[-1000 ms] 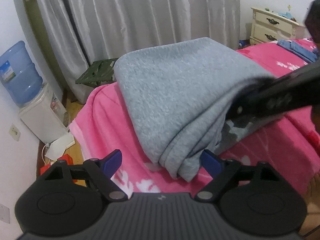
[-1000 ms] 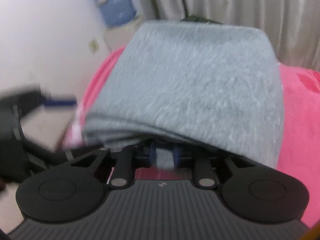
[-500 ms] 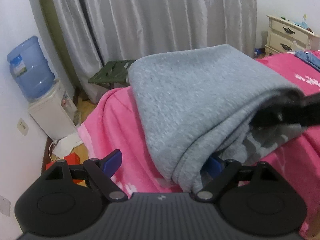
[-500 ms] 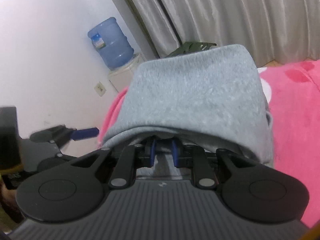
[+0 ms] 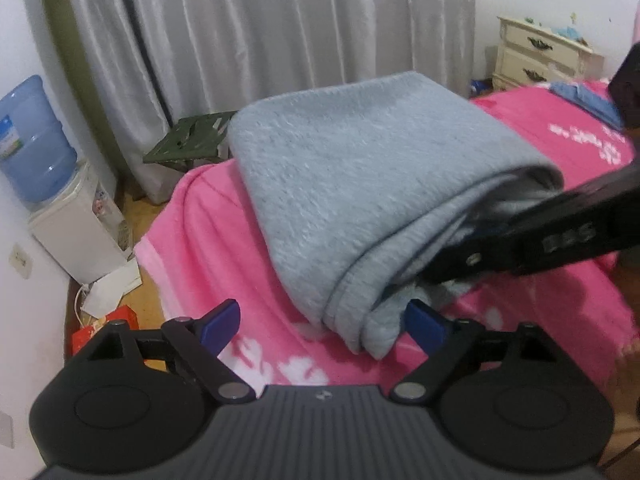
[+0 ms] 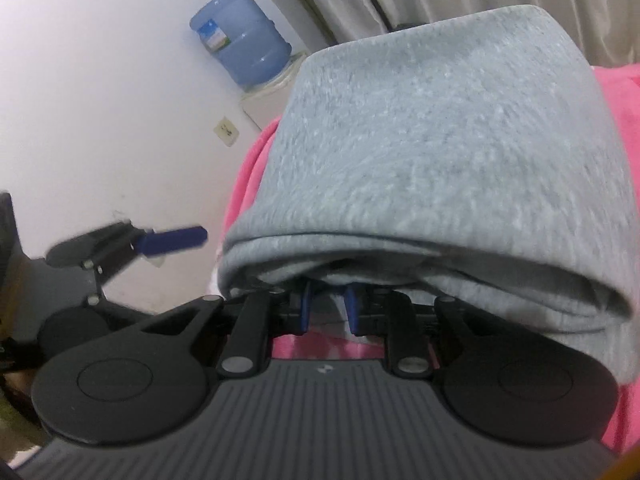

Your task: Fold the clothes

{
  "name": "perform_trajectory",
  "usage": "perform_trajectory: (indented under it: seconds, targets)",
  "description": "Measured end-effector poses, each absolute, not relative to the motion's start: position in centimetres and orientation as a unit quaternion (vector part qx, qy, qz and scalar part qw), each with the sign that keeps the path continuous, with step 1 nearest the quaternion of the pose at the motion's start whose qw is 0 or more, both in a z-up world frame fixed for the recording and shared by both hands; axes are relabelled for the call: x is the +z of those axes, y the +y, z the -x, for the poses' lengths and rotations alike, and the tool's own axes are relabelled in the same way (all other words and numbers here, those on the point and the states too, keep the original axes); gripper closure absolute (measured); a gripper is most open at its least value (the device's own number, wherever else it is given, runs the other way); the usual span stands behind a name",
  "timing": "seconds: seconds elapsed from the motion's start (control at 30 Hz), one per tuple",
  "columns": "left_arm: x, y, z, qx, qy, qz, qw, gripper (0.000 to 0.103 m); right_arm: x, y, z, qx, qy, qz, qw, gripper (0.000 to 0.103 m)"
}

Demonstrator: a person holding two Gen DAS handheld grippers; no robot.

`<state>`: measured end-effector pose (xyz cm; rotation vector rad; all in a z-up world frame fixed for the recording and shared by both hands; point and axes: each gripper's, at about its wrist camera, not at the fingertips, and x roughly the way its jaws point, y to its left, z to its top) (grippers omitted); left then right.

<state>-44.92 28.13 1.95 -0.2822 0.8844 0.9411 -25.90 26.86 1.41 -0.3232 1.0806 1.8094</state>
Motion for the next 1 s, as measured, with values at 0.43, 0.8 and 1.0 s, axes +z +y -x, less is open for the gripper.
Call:
perform_trajectory:
  seconds: [0.43, 0.8, 1.0]
  targets:
    - [1.7, 29.7, 45.9, 0.51, 0.39, 0.143, 0.753, 0.011, 2.7, 21.5, 22.5, 0.641, 0.339, 0.217, 0.654, 0.092]
    - [1.0, 30.2, 45.9, 0.511, 0.398, 0.146, 0.747, 0.006, 3.9, 19.6, 16.1, 0.576, 0.427, 0.104, 0.689, 0.086]
    - [1.1, 30.1, 45.8, 0.51, 0.402, 0.141, 0.748, 0.006, 3.1, 19.6, 11.4, 0.576, 0.56, -0.095, 0.587, 0.051]
